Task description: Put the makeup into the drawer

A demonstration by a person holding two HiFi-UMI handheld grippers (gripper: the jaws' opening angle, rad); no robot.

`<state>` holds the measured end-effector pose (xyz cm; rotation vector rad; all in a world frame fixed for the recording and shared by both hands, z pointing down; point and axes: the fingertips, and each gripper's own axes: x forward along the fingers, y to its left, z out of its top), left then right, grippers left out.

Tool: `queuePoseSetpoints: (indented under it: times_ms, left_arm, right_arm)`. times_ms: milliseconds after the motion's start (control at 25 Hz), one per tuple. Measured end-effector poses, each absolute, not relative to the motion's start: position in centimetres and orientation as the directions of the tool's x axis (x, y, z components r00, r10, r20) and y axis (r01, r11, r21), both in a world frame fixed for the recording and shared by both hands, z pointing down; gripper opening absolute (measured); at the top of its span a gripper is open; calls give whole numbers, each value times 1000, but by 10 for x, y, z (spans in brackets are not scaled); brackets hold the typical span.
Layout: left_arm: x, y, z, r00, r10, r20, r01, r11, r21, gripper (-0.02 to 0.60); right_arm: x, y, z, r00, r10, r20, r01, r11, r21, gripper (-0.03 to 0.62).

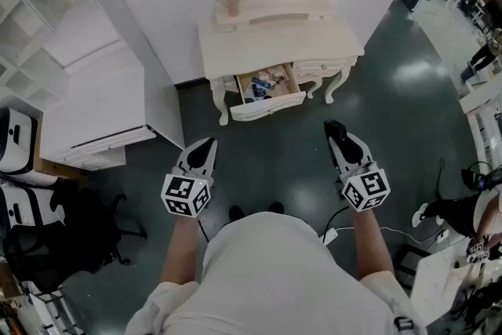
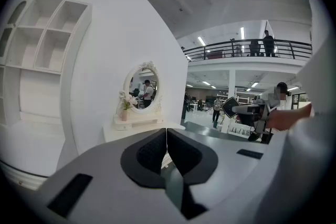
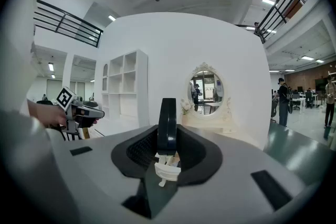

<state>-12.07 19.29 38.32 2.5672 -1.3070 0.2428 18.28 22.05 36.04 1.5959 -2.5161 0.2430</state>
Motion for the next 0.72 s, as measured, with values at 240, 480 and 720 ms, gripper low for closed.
queuePoseSetpoints:
  times_ms: [240,480,720]
  left_arm:
    - [-119,192,383,582,-770,261,-812,-565,146,18]
    - [-115,193,383,576,-774,263,-816,-559,144,18]
    - [-108,196,385,561,-783,269,-827,-545,139,18]
  right_arm:
    - [184,220,359,-423,-881,212,-905,422,-56,107]
    - [188,218,360,-438,-875,206,-899,431,-83,107]
    - [198,217,363,-451,-869,205,-893,440,-96,107]
